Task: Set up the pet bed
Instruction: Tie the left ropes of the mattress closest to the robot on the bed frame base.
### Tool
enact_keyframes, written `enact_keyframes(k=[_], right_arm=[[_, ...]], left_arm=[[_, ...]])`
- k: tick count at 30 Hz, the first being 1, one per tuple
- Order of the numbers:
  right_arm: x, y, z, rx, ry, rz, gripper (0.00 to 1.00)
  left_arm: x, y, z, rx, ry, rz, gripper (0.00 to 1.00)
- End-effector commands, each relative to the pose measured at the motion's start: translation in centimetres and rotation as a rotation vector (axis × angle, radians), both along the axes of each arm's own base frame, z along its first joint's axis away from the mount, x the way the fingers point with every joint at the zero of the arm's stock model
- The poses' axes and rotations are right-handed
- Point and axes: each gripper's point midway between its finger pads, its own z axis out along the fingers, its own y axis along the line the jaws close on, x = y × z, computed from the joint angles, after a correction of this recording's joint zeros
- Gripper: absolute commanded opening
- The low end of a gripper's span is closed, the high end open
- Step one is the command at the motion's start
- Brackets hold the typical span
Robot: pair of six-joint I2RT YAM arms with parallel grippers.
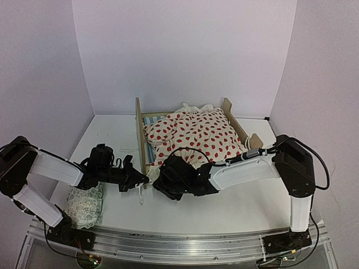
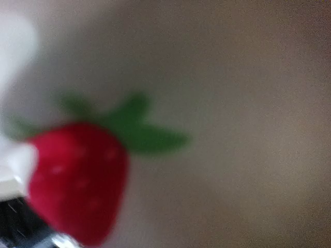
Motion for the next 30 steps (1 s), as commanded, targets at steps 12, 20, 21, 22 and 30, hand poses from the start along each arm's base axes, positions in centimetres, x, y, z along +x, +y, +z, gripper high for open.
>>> enact_keyframes(k=[12,20,21,22,30], right_arm=[[-8.1,1.9,5.1,-0.003,-0.409,0.959,0.46],[-5.3,2.1,2.6,-0.193,-0.829,1.102,0.44],[-5.1,2.3,2.6,-0.219,-0.889,1.135,0.44],[-4.9,2.6,2.6,-0.232,-0.925,1.152,0.43],[-3.6,3.8,2.9,-0.257,-1.028,1.189,0.41]], left_arm=[[1.5,-1.2,4.4,-0.047,-0.124,-0.045,0.03],[1.5,-1.5,4.0,-0.047,-0.101,-0.059,0.03],[1.5,-1.6,4.1,-0.047,-0.098,-0.062,0.03],[1.5,-1.6,4.0,-0.044,-0.092,-0.064,0.03],[1.5,-1.6,3.8,-0.026,-0.04,-0.057,0.0]])
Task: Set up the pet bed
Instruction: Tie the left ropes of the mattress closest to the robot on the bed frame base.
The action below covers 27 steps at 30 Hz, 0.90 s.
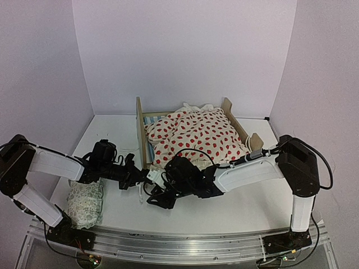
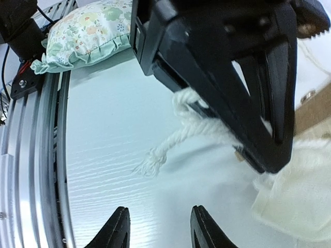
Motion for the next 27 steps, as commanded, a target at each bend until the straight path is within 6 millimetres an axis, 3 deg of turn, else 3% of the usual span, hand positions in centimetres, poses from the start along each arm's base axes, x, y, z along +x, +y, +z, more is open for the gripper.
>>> enact_keyframes(k=[1,10,16,27], right_arm=[[1.5,1.4,1.7,0.046,-0.141,0.049,0.4],[2.8,1.1,2.9,0.046,-0.207,0.012,0.4],[5.9,1.1,4.1,0.073,-0.246,-0.096,0.4],[5.8,1.3,2.8,0.046,-0.241,-0.069,0.4]], left_arm=[[1.3,-1.2,3.5,-0.07,-0.068,-0.019,0.0],[1.4,-0.9,3.0,-0.045,-0.033,-0.011,0.0],[1.5,-0.8,3.1,-0.05,-0.032,-0.01,0.0],[1.6,-0.9,3.2,-0.058,-0.036,-0.012,0.0]])
